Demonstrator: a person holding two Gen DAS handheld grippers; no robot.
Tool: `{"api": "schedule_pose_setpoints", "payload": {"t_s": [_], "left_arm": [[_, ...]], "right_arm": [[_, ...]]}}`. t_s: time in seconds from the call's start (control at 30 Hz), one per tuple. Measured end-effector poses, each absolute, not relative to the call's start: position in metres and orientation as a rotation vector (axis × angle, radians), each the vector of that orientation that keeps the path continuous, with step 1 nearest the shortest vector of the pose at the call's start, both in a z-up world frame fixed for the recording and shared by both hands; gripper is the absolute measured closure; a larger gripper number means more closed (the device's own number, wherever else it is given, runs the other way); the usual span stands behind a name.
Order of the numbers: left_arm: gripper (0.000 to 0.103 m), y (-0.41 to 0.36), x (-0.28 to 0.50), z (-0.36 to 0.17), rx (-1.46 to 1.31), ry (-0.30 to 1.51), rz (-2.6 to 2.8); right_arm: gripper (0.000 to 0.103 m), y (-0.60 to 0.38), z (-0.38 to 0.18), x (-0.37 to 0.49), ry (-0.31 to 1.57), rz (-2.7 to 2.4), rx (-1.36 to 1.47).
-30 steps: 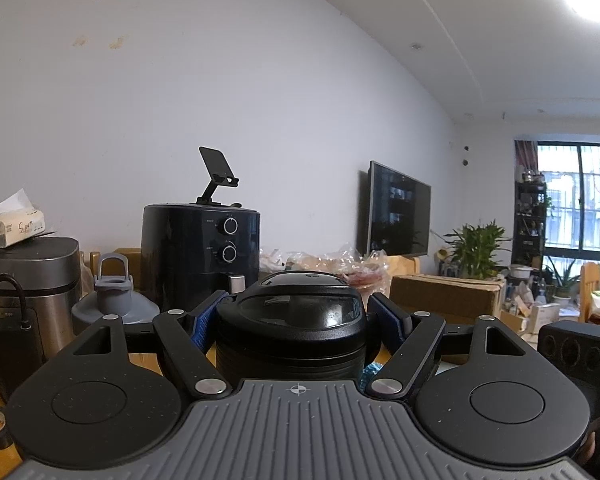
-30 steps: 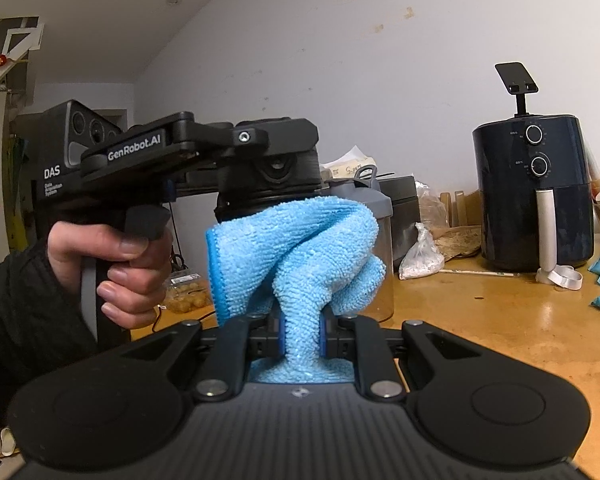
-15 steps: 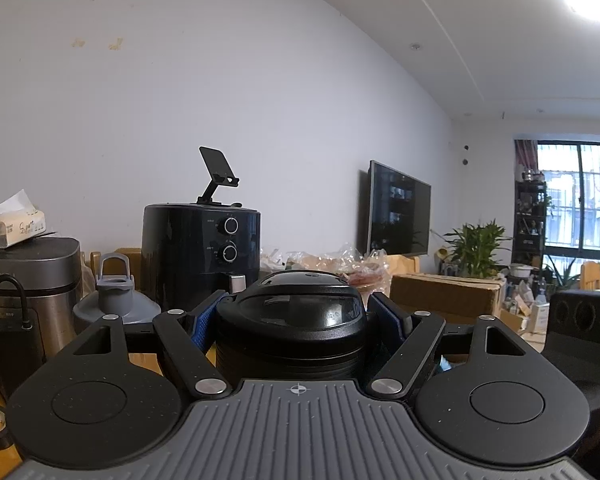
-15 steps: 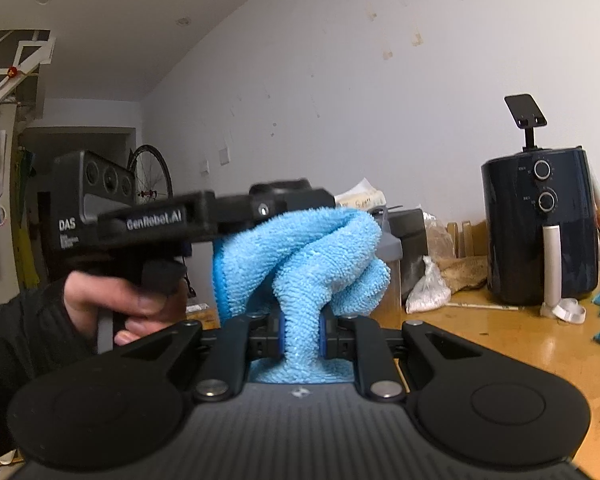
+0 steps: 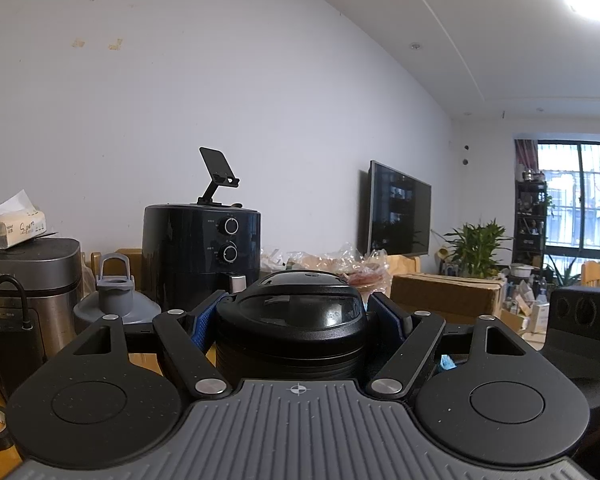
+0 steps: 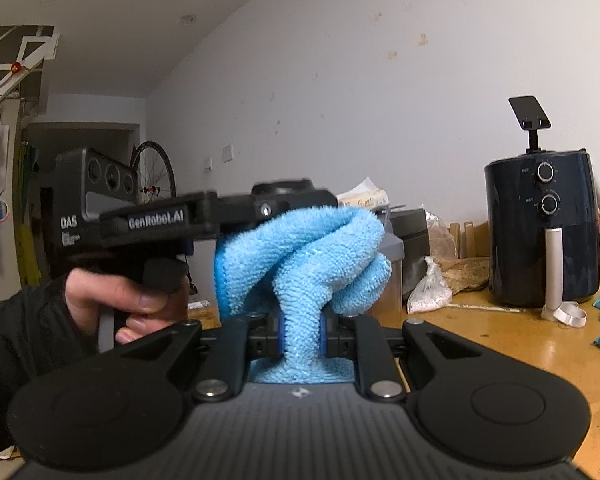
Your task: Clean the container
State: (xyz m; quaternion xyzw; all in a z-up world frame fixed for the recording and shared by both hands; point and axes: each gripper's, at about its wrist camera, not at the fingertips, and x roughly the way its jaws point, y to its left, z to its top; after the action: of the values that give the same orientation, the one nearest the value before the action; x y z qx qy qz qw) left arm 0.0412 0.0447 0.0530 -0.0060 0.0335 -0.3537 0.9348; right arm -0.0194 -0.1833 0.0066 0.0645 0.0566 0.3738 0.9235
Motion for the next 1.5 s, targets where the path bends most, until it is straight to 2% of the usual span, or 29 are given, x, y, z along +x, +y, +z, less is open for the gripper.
{"api": "schedule_pose_setpoints", "payload": {"t_s": [0.8,1.5], "left_arm": [[0.028,0.045,0.042,0.053,-0.012,0.067,-0.723],[0.027,0.044,0.041,0.051,-0.009,0.067,-0.724]], "right_arm": [[0.094,-0.170,-0.071,0.003,0.376,0.780,0.036],[0.093,-0.169,-0.074,0.002,0.368,0.776,0.045]]}}
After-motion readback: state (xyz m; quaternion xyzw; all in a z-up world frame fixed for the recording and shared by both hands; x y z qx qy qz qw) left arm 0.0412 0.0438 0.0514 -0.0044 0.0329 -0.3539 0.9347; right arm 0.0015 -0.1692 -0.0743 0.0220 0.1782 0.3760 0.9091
